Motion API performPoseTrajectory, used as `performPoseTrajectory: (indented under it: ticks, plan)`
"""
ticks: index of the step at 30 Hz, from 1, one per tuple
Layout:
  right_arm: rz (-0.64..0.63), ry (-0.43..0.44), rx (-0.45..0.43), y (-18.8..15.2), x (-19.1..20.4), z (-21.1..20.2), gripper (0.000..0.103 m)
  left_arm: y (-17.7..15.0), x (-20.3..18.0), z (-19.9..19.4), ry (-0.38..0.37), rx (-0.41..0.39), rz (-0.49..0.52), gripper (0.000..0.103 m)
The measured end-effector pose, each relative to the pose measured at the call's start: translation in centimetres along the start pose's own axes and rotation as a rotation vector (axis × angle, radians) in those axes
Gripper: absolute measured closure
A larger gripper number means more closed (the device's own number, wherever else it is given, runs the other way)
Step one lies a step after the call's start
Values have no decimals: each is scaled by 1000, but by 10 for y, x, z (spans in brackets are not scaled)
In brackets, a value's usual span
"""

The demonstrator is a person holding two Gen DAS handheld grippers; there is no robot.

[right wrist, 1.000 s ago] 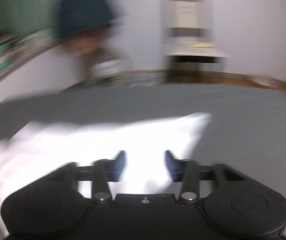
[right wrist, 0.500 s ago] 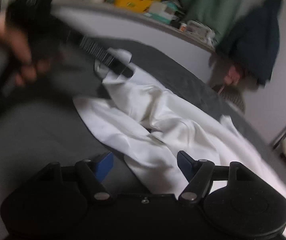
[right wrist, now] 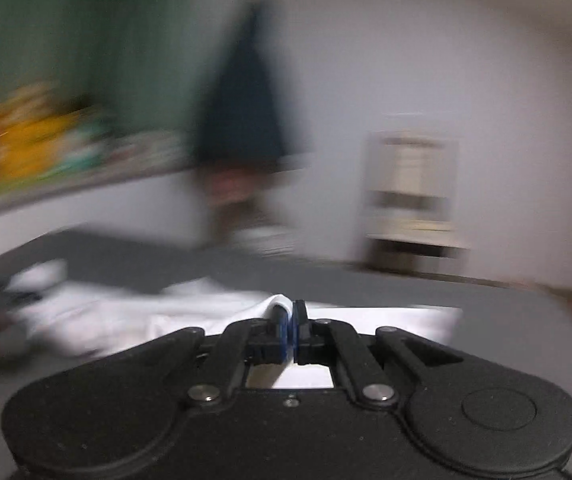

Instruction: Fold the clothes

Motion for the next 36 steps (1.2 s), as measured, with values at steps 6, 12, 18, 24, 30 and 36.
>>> performPoseTrajectory:
  ticks: [6,12,18,24,30,36]
  plan:
    - [188,-503,102,-31,-163,-12,100,-5,-36,-4,-83,-16,175,0]
    - [189,-550,291,-79,-193,24,96,-19,-65,-5,-134,24,395,0]
    - [-3,-361,311,-80,-110,40,49,-27,-77,3,-108,63,503,0]
    - [-380,271,242,-79,72,35,45,-28,-70,5,-48,62,515,0]
    - [-740,350,190,-111,182,70,57,-29,-63,13,56,44,654,0]
    - [-673,363,247,-124,177,85,98,-46,-69,30,-19,116,799,25]
Point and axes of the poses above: each gripper's, at about its wrist camera, not at the fingertips, and z roughly the way its jaws point, x to its left, y to its top, the point moved 7 cm from there along z, roughly the way its jaws point, and after that the axes turned 2 degrees about -y, right-handed, at the moved point
